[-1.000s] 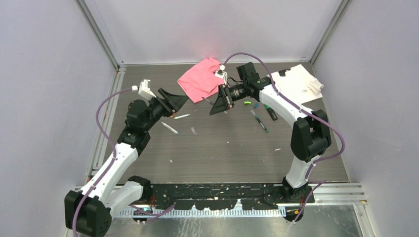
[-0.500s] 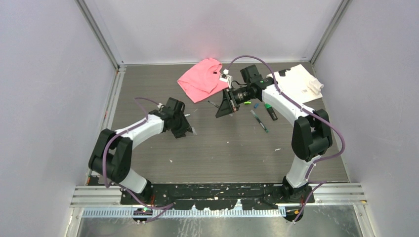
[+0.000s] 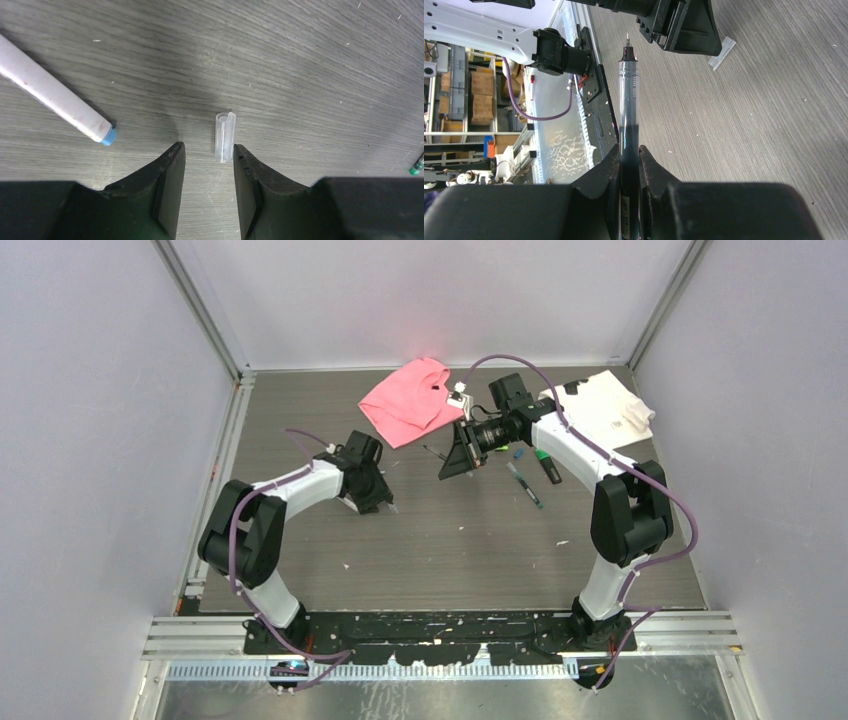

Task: Insert the pens into the pen caps
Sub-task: Insert the pen cap onto the pen.

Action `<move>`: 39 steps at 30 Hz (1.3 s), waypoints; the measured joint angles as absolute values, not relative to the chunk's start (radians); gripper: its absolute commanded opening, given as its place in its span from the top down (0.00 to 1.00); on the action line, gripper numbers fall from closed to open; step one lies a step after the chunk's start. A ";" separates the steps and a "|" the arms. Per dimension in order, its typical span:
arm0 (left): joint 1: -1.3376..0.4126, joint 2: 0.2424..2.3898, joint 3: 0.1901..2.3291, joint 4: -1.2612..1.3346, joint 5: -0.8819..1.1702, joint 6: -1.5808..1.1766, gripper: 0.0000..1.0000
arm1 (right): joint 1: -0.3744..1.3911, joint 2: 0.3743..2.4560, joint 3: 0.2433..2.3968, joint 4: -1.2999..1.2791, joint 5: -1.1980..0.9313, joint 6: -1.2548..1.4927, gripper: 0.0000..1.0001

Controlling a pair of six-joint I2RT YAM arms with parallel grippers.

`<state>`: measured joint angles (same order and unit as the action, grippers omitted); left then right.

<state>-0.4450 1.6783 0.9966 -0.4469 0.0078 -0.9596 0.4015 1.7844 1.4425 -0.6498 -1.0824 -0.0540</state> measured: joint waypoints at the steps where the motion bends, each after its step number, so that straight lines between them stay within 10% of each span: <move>1: -0.445 1.685 0.999 -0.444 0.008 -0.960 0.59 | 0.402 1.784 1.443 -0.649 -1.082 -0.054 0.99; 10: -0.451 1.782 1.108 -0.507 -0.020 -0.964 0.74 | 0.398 1.784 1.442 -0.643 -1.084 -0.050 0.99; 27: -0.570 1.944 1.349 -0.789 -0.125 -0.960 0.72 | 0.388 1.784 1.442 -0.629 -1.091 -0.039 0.99; 39: -0.589 1.968 1.380 -0.834 -0.149 -0.955 0.99 | 0.375 1.774 1.439 -0.621 -1.098 -0.028 0.99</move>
